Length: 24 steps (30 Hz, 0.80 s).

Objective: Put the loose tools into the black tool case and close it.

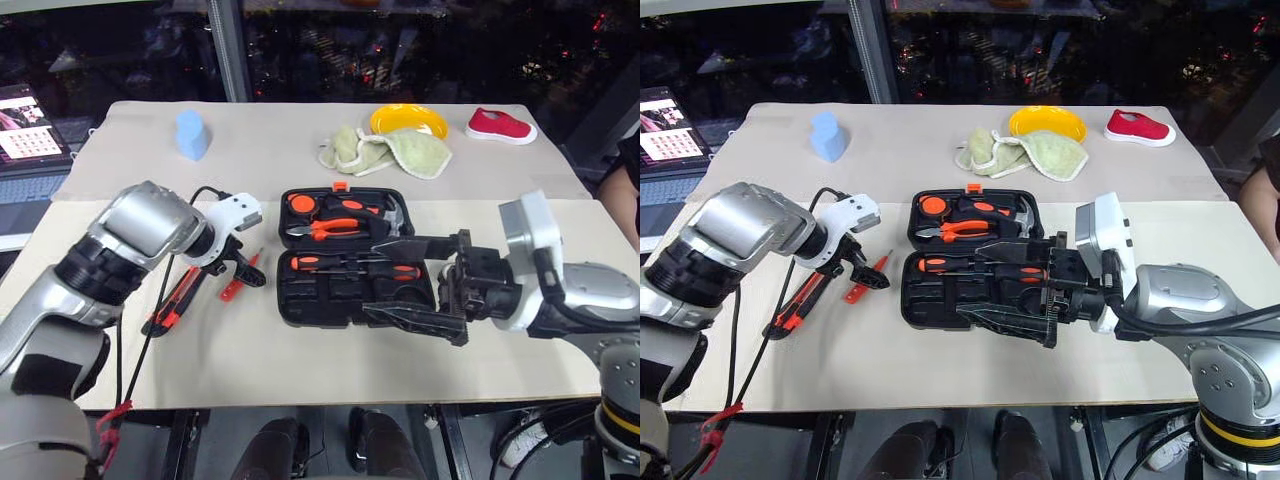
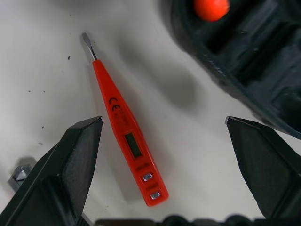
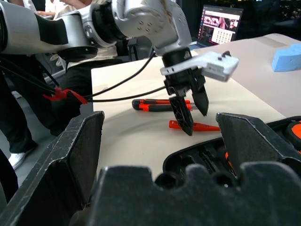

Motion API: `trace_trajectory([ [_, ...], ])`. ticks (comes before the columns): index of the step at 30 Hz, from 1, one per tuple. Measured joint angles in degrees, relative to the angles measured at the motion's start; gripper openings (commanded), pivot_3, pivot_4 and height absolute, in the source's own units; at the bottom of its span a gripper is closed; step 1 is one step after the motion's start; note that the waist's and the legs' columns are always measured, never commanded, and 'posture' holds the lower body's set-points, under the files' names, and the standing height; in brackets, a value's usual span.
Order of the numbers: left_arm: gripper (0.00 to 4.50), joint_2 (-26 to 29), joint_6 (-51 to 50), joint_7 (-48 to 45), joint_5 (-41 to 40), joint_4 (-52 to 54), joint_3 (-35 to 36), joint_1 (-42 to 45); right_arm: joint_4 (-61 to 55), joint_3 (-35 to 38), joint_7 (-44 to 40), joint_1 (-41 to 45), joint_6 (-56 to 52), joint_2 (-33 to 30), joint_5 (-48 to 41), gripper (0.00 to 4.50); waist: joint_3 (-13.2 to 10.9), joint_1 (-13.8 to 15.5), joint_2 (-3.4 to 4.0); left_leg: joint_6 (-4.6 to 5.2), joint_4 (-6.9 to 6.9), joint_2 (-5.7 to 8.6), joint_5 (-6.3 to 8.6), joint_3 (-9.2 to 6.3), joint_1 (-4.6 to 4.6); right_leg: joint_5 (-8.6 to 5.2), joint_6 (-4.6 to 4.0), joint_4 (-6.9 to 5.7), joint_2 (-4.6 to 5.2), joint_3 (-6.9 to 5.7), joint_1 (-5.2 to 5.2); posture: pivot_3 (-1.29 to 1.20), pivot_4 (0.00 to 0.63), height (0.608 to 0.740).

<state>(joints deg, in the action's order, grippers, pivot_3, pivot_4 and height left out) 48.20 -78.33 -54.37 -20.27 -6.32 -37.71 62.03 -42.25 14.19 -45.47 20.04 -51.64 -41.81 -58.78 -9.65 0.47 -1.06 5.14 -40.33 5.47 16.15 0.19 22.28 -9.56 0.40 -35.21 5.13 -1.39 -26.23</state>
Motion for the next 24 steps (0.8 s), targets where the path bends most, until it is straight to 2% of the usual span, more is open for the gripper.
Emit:
trace_trajectory([
  [4, 4.5, 0.0, 2.1, -2.2, 2.5, -3.2, -4.2, 0.3, 0.0, -0.4, 2.4, 0.0, 1.0, 0.0, -0.1, 4.43, 0.0, 0.2, 0.0, 0.01, -0.04, 0.0, -0.01, 0.0, 0.02, 0.0, 0.0, 0.0, 0.01, 0.01, 0.0, 0.0, 0.15, 0.732],
  [5, 4.24, 0.0, 2.2, -2.6, 2.9, -3.7, -4.2, 0.5, -0.1, -0.4, 2.9, 0.0, 1.1, 0.0, -0.3, 4.49, 0.0, 0.2, 0.0, 0.02, -0.04, 0.0, -0.01, -0.01, 0.01, 0.0, 0.0, 0.0, 0.02, 0.01, 0.01, 0.0, 0.15, 0.732],
  [6, 4.24, 0.0, 2.2, -2.8, 3.1, -4.2, -4.3, 0.6, -0.2, -0.4, 3.2, -0.1, 1.2, 0.0, -0.5, 4.49, 0.0, 0.2, 0.0, 0.02, -0.04, 0.0, -0.01, -0.01, 0.02, 0.0, 0.0, 0.0, 0.02, 0.01, 0.0, 0.0, 0.15, 0.732],
  [17, 0.43, -1.5, 2.3, -4.7, 6.5, -6.2, -4.9, 0.7, -1.0, -1.1, 4.5, -0.6, 1.9, -1.2, -1.1, 4.5, 0.0, 0.3, -0.01, 0.1, -0.07, 0.0, 0.0, -0.01, 0.02, -0.01, 0.01, -0.01, 0.04, 0.02, 0.04, 0.0, 0.15, 0.732],
  [24, 0.41, -2.3, 2.9, -6.4, 6.7, -9.8, -3.0, 0.8, -1.1, -1.0, 5.0, -1.2, 2.5, -2.8, -2.1, 4.5, 0.0, 0.3, -0.01, 0.13, -0.11, 0.0, -0.01, -0.02, 0.02, -0.01, 0.03, -0.04, 0.05, 0.01, 0.06, 0.0, 0.15, 0.732],
])
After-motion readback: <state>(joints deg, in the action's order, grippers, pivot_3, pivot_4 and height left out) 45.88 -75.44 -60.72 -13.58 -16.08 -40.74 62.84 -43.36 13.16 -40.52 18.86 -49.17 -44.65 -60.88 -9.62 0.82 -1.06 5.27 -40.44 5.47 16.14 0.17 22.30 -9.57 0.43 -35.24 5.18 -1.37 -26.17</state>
